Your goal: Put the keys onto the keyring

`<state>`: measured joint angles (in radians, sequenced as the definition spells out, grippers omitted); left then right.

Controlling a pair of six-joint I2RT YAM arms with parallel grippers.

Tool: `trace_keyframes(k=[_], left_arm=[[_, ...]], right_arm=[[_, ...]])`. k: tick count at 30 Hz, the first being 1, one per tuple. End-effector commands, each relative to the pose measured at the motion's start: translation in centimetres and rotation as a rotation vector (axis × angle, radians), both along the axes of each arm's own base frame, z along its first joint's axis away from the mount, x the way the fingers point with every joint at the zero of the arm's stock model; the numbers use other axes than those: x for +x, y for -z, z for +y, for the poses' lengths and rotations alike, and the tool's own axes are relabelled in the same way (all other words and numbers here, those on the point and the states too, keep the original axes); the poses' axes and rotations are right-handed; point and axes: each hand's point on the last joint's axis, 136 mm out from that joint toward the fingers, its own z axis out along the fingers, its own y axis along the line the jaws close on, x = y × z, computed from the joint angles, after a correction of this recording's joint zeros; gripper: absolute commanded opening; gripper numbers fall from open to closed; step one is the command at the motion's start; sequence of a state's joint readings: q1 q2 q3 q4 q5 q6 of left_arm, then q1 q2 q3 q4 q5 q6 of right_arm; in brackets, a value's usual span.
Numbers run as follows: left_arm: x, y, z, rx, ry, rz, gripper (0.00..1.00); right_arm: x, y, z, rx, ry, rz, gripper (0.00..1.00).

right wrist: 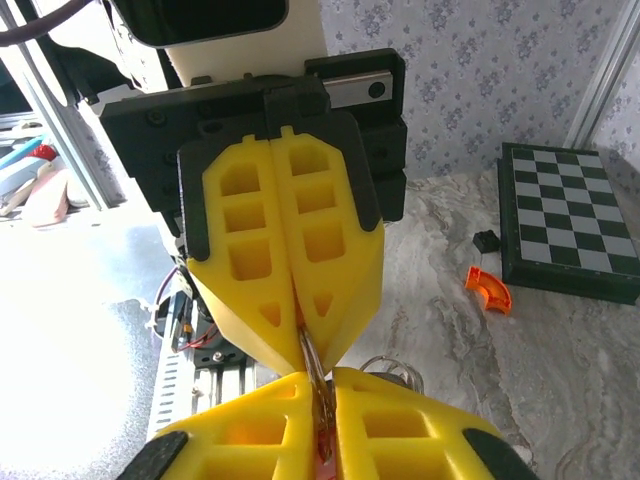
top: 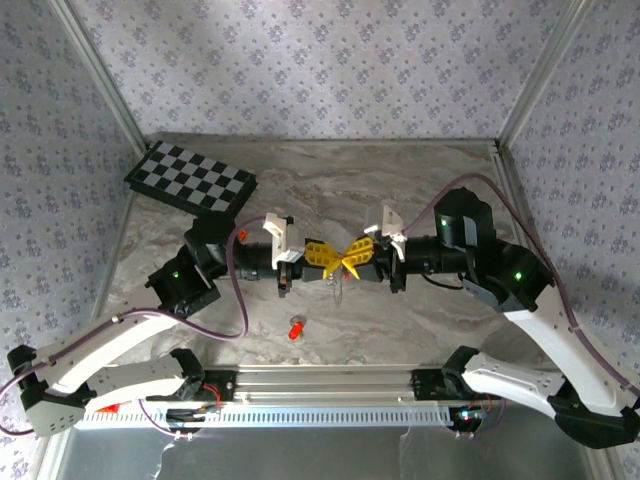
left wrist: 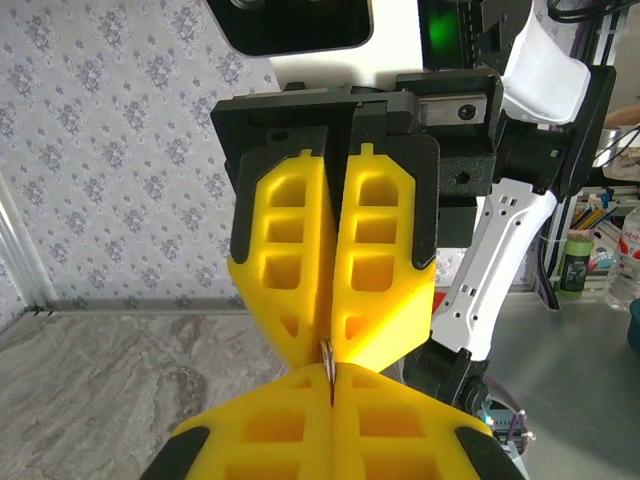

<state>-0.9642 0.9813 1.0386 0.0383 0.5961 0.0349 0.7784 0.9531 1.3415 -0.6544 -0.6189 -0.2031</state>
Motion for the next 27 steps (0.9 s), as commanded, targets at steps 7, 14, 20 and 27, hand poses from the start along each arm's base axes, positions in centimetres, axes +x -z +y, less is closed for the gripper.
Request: trace_keyframes(k=[7,14,20,27], left_arm=[[-0.6,-1.6,0.5,-0.024,-0.008,-0.044,0.00],[2.6,1.0,1.3,0.214,-0.188,-0.104,0.30],[3.1,2.1,0.8,0.304,-0.181,-0.129,0.32],[2.7,3.2,-0.1,0.330,-0.152,-0.128,0.34]], right_arm=[[0.2,0.2,-0.2,-0.044,0.001,-0.026,0.00],[1.2,2.1,-0.9,-0.221,0.035,-0.054,0.00],[1.6,2.7,-0.8,-0.290,0.044,-0.071,0.00],[2.0,3.0,-0.3,-0.309,0.046,-0.074,0.00]])
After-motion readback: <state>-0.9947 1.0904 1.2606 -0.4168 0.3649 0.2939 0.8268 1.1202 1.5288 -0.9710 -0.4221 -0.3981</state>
